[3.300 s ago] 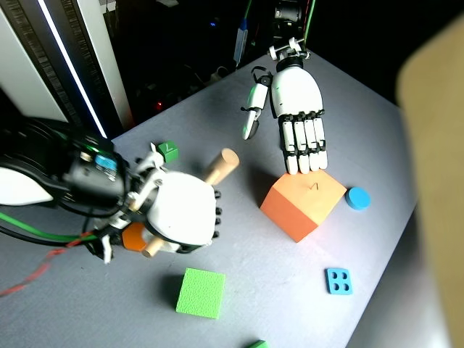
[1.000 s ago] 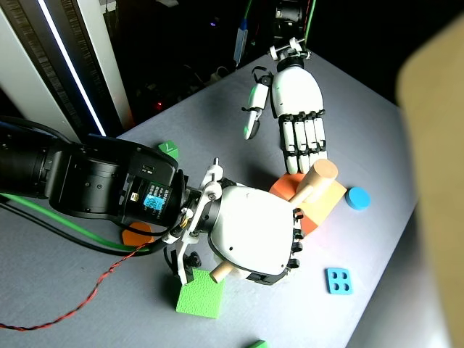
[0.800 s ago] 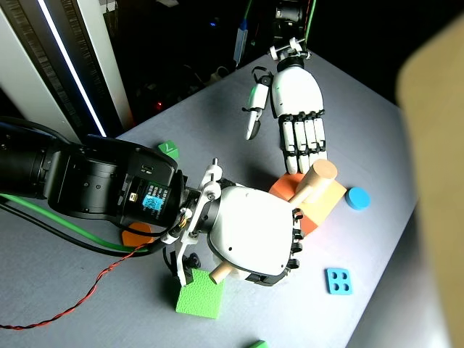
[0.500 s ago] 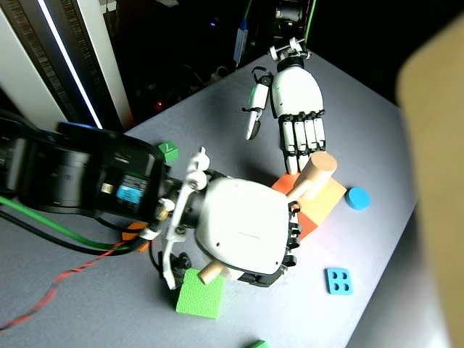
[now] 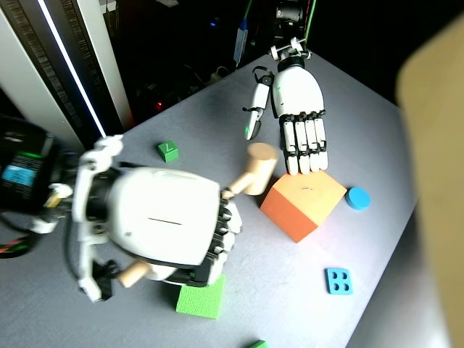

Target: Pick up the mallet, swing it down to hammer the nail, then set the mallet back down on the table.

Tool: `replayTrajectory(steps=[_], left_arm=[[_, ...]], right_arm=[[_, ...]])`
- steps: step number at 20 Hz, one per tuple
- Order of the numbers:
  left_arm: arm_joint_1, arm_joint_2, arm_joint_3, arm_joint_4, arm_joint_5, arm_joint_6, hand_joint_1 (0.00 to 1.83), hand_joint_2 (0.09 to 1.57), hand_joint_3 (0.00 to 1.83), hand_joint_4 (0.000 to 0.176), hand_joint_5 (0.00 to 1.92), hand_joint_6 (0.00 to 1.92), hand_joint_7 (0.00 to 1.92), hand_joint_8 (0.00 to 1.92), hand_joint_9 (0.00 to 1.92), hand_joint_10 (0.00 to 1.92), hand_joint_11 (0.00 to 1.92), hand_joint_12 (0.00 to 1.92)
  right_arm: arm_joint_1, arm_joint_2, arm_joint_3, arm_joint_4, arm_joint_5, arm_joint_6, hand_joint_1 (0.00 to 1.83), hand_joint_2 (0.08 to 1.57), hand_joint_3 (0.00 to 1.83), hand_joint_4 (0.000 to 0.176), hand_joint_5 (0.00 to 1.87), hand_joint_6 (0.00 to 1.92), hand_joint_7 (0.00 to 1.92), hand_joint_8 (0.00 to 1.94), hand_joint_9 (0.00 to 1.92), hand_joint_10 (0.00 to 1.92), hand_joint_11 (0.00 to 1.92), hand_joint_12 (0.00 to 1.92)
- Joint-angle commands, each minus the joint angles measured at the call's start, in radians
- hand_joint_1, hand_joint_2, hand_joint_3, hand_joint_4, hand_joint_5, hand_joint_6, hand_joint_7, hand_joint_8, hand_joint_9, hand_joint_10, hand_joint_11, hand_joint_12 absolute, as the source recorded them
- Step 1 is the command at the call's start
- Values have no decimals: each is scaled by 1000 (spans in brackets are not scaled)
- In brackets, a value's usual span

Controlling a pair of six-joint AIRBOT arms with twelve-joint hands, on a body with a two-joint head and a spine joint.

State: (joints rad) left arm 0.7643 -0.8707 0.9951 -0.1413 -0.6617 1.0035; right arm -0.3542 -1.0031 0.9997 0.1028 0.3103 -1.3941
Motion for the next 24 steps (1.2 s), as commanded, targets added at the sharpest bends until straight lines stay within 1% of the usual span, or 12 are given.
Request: replayTrajectory(steps=[1, 3, 5, 7, 9, 10, 12, 15, 17, 19, 21, 24], left_arm=[[-17, 9, 6, -2, -78, -2, 0, 1312, 0, 0, 60, 11, 8, 3, 0, 0, 0, 0], [-37, 16, 6, -1, -69, -2, 0, 1309, 0, 0, 38, 2, 2, 0, 0, 0, 0, 0], [-70, 25, 6, 14, -44, -4, 0, 1311, 0, 0, 44, 5, 0, 0, 0, 0, 0, 0], [-104, 36, 7, 43, -19, -23, 0, 1315, 1, 0, 85, 21, 32, 13, 2, 1, 0, 0], [-138, 49, 6, 78, -3, -43, 0, 1309, 0, 0, 76, 14, 16, 5, 0, 0, 0, 0], [-155, 57, 5, 108, 1, -62, 0, 1307, 0, 0, 35, 0, 0, 0, 0, 0, 0, 0], [-180, 75, 3, 172, 2, -109, 0, 1309, 0, 0, 55, 10, 10, 4, 0, 0, 0, 0], [-205, 105, -6, 246, 2, -158, 0, 1306, 0, 0, 37, 2, 0, 0, 0, 0, 0, 0], [-219, 130, -17, 277, 5, -171, 0, 1308, 0, 0, 49, 5, 2, 0, 0, 0, 0, 0], [-238, 149, -26, 317, 29, -197, 0, 1307, 0, 0, 67, 12, 8, 3, 0, 0, 0, 0], [-248, 158, -31, 339, 38, -214, 0, 1307, 0, 0, 73, 14, 9, 4, 0, 0, 0, 0], [-252, 175, -48, 350, 37, -221, 0, 1308, 0, 0, 47, 1, 1, 0, 0, 0, 0, 0]], right_arm=[[-1, 1, 0, -46, 113, 36, 256, 1571, 54, 0, 954, 1921, 1267, 1941, 1378, 1921, 1387, 1921], [-27, -12, 2, -113, 108, 77, 259, 1571, 51, 0, 931, 1921, 1255, 1941, 1366, 1921, 1380, 1921], [-53, -37, 12, -151, 108, 77, 252, 1571, 52, 0, 940, 1921, 1259, 1941, 1369, 1921, 1373, 1921], [-75, -78, 40, -153, 108, 76, 237, 1571, 61, 0, 933, 1921, 1253, 1941, 1362, 1921, 1364, 1921], [-89, -118, 68, -153, 104, 76, 250, 1571, 51, 0, 928, 1921, 1242, 1941, 1352, 1921, 1363, 1921], [-94, -141, 81, -153, 101, 76, 269, 1571, 38, 0, 935, 1921, 1248, 1941, 1361, 1921, 1367, 1921], [-103, -191, 108, -150, 100, 76, 273, 1571, 37, 0, 945, 1921, 1261, 1941, 1373, 1921, 1376, 1921], [-115, -246, 125, -116, 97, 74, 282, 1571, 42, 0, 956, 1921, 1272, 1941, 1376, 1921, 1389, 1921], [-118, -290, 149, -106, 110, 73, 264, 1571, 34, 0, 965, 1921, 1277, 1941, 1380, 1921, 1387, 1921], [-117, -316, 167, -92, 121, 76, 275, 1571, 33, 0, 967, 1921, 1276, 1941, 1382, 1921, 1393, 1921], [-116, -330, 175, -92, 127, 76, 277, 1571, 32, 0, 969, 1921, 1277, 1941, 1382, 1921, 1392, 1921], [-124, -353, 188, -92, 142, 62, 275, 1571, 33, 0, 993, 1921, 1296, 1941, 1397, 1921, 1410, 1921]])
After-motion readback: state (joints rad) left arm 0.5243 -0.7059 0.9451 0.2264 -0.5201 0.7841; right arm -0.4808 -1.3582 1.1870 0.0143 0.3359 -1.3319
